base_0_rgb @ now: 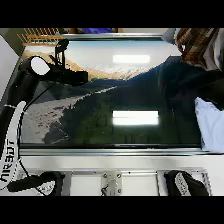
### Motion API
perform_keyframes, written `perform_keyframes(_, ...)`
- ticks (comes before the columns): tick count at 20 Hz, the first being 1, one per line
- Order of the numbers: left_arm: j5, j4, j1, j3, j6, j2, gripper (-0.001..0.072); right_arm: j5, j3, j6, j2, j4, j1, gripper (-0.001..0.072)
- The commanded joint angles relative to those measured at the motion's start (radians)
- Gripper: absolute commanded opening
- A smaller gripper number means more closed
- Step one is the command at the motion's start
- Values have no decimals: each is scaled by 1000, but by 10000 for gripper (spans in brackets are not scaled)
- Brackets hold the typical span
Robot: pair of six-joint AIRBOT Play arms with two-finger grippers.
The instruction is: Fold the clothes and pants, and hang the long-sleeved shirts on hangers.
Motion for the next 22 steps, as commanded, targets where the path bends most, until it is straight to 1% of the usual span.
perform_keyframes(1, 4, 0, 0, 0, 0, 0, 9, 26, -5, -45, 32, 105, 251, 648)
perform_keyframes(4, 4, 0, 0, 0, 0, 0, 9, 26, -5, -45, 32, 105, 381, 647)
perform_keyframes(5, 4, 1, 0, 0, 0, 0, 9, 26, -5, -45, 32, 105, 406, 561)
perform_keyframes(7, 4, 0, 0, 0, 0, 0, 9, 26, -5, -45, 32, 106, 441, 6)
perform_keyframes(8, 4, 0, 0, 0, 0, 0, 9, 27, -5, -42, 32, 106, 447, 22)
perform_keyframes(22, 4, 0, 0, 0, 0, 0, 9, 35, -5, -42, 32, 106, 447, 22)
